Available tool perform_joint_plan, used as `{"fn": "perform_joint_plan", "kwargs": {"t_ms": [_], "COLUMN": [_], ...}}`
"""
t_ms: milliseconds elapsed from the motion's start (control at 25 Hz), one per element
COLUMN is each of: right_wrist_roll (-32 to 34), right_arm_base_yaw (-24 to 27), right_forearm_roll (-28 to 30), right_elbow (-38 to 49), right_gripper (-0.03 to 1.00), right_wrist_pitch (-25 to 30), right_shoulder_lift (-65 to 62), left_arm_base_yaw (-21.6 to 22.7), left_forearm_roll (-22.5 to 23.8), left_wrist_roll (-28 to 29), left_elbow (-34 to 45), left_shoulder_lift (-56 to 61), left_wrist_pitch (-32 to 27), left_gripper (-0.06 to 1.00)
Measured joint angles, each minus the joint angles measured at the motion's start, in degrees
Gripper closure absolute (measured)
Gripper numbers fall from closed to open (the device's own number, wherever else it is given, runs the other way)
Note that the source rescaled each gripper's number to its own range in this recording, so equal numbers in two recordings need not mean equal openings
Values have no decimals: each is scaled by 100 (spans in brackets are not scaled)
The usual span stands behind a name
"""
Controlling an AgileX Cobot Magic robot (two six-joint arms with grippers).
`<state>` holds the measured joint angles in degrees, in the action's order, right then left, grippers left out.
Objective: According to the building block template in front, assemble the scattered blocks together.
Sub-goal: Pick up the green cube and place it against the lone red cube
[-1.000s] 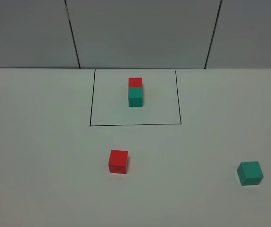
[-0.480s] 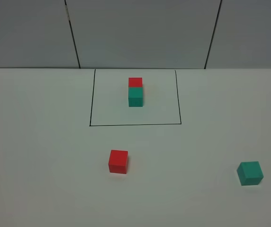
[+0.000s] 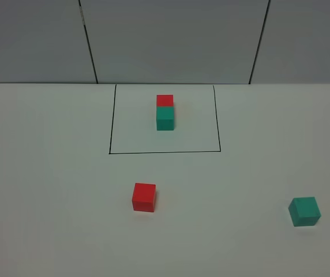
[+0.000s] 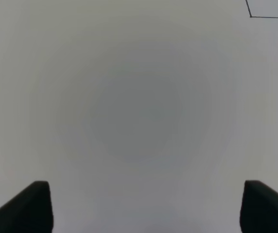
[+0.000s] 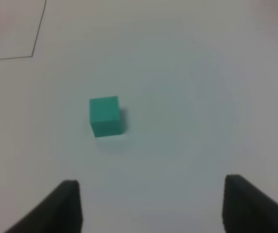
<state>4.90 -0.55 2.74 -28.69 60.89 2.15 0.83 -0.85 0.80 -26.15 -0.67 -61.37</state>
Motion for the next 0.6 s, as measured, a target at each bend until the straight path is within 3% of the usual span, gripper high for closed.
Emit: {"fn": "perform_joint_plan", "kwargs": {"t_ms": [600], "right_wrist_roll": [0], "right_arm_base_yaw": [0], "right_forearm_roll": [0], "right_elbow": [0], "right_gripper": [37], "right_wrist_pitch": [0], "right_shoulder_lift": [0], "left_arm_base_yaw": [0], "left_forearm_roll": [0], "left_wrist_roll": [18], "left_elbow": [0], "left_shoulder_lift": [6], "left_wrist_pitch": [0], "left_gripper": [0]}}
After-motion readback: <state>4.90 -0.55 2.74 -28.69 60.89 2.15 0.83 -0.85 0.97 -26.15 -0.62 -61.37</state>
